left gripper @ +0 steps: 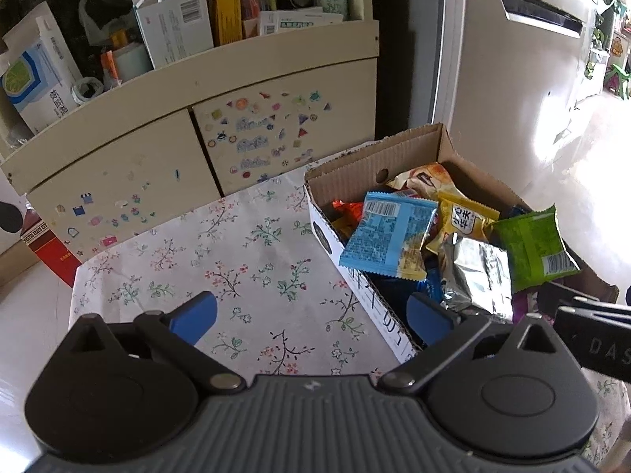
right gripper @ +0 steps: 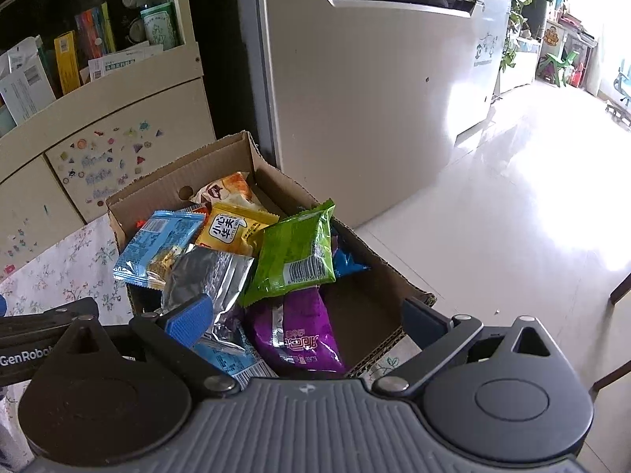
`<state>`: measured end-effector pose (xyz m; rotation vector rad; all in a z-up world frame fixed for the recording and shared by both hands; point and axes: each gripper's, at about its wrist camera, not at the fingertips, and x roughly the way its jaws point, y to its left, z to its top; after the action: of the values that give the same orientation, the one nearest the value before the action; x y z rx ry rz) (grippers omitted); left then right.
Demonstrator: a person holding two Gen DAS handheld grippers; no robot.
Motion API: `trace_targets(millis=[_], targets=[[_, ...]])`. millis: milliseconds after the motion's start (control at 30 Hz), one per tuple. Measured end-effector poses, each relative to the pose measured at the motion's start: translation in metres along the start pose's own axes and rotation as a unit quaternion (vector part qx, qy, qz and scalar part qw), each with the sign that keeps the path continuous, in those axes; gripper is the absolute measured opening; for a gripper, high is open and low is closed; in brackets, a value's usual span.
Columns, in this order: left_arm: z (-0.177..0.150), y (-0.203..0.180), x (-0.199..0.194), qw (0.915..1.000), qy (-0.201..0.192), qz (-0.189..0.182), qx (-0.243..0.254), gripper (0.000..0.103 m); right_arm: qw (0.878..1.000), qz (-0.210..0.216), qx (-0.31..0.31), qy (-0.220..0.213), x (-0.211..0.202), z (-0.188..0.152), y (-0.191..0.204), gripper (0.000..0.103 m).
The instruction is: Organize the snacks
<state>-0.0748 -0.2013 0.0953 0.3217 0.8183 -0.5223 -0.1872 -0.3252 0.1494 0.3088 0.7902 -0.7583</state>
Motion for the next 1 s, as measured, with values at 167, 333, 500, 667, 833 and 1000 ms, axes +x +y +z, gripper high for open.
trace_targets(millis=[167,333,500,667,833,1000], targets=[[0.0,-0.005,0.001,1.0,0.001,0.003,0.008,0.102,1.0,-0.003,-0.005,0.001,0.001,0.0,0.0,0.103],[-0.001,-0.01,0.001,0.9999,-0.001,0.005,0.012,0.102,1.0,-0.006,-0.001,0.002,0.001,0.0,-0.002,0.103],[-0.001,-0.012,0.002,0.9999,0.0,0.007,0.015,0.102,1.0,-0.01,0.0,0.003,0.001,-0.001,-0.003,0.103],[-0.001,-0.014,0.003,0.9997,0.001,0.014,0.02,0.102,1.0,-0.013,0.0,0.004,0.002,-0.002,-0.003,0.103],[-0.001,-0.013,0.004,0.9998,0.004,0.01,0.014,0.102,1.0,-0.014,0.0,0.003,0.002,-0.002,-0.003,0.103],[-0.001,-0.015,0.002,0.9996,-0.002,0.018,0.022,0.101,1.0,-0.016,-0.002,0.003,0.003,-0.002,-0.003,0.103]])
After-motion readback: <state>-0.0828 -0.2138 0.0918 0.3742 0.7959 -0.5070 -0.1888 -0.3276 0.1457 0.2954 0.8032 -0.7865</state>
